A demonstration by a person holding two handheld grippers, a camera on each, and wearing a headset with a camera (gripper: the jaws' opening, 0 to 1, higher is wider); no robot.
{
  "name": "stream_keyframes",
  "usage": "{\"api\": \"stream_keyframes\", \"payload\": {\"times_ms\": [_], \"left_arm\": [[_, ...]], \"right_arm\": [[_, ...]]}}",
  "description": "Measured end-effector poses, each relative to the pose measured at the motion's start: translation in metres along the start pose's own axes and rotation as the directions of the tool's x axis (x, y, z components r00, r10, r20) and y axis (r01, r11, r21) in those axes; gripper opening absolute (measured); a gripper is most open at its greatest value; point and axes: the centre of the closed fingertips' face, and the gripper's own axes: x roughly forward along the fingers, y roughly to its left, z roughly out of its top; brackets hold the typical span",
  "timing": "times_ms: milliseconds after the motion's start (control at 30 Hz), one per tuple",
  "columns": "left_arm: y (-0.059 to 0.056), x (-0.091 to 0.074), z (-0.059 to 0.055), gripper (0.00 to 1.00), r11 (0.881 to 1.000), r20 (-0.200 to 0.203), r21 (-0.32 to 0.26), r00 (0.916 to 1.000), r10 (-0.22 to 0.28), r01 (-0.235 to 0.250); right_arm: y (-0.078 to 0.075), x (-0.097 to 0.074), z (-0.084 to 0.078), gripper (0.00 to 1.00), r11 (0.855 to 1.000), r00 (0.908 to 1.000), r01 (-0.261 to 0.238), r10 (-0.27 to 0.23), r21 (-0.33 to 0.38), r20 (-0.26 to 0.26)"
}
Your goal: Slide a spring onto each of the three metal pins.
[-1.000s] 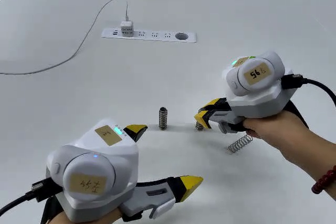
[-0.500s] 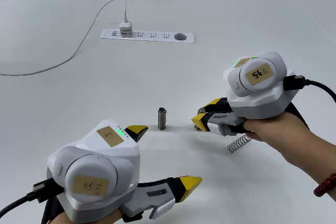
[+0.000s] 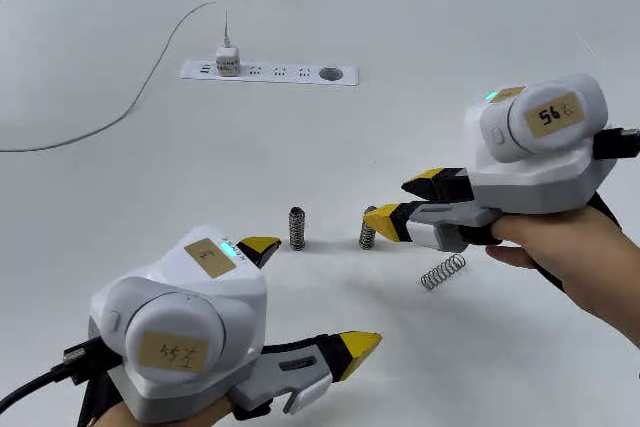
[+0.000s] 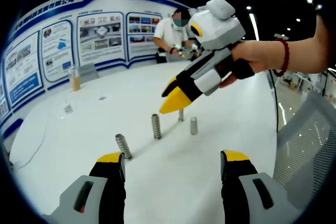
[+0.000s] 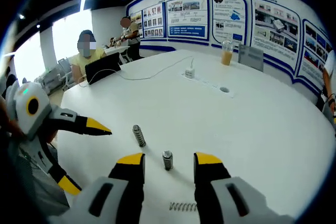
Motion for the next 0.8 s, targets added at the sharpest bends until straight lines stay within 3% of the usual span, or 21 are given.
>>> {"api": "stream_keyframes", "payload": {"times_ms": [500,800], "left_arm": [[-0.011,0.013,0.01,0.64,1.0,0.014,0.01,0.9997,-0.022,0.022],[-0.019,0.027,0.012,0.6,0.999,-0.005,0.028,0.999,-0.045,0.045]], "right_arm": [[-0.018,-0.041,-0.013,0.44,0.996,0.9978,0.059,-0.06,0.061,0.028],[-0.027,-0.062,-0.026,0.47,0.992,0.9949,0.071,-0.078,0.105,0.064]]}}
